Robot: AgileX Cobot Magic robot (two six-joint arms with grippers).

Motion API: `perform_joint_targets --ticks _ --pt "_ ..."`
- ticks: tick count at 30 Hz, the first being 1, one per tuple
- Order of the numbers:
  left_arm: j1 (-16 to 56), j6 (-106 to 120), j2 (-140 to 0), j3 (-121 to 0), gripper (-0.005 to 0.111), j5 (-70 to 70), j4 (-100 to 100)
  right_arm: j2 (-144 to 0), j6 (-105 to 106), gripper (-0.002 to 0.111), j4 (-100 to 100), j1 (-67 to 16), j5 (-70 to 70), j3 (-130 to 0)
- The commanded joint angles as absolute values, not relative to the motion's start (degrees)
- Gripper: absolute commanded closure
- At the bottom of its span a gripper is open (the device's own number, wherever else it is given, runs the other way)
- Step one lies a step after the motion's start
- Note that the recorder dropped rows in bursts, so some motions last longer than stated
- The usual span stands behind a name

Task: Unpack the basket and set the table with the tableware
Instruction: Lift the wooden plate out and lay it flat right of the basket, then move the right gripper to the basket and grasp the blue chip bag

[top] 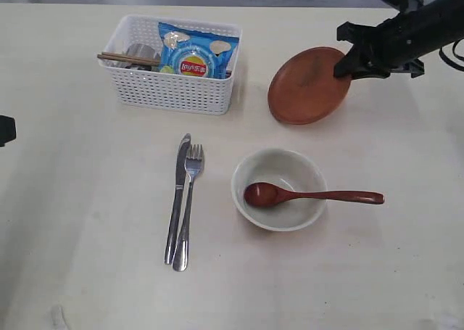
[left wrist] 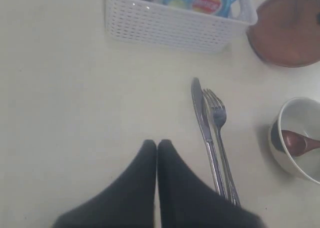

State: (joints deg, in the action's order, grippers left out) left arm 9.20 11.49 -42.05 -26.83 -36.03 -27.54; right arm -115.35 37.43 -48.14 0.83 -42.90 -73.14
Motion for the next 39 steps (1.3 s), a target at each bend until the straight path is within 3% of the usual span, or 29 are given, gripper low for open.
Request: perform_joint_targets --ticks 1,16,24,39 --pt "9.3 11.6 -41.9 -27.2 0.107 -35.4 -27.9 -115.1 37.7 0.109 -47.2 -0.3 -43.4 -73.2" --pt "9.3 11.6 -41.9 -27.2 0.107 -35.5 -27.9 -118.9 37.6 0.108 -48.7 -1.4 -42.2 -73.2" --pt "9.3 11.6 -41.9 -27.2 0.107 -35.5 -27.9 -118.9 37.3 0.068 -48.7 -1.4 -40.4 -73.2" --pt "9.3 11.6 -41.9 -27.2 0.107 -35.5 -28.0 -115.4 38.0 0.064 -47.9 -1.4 -41.7 -76.7"
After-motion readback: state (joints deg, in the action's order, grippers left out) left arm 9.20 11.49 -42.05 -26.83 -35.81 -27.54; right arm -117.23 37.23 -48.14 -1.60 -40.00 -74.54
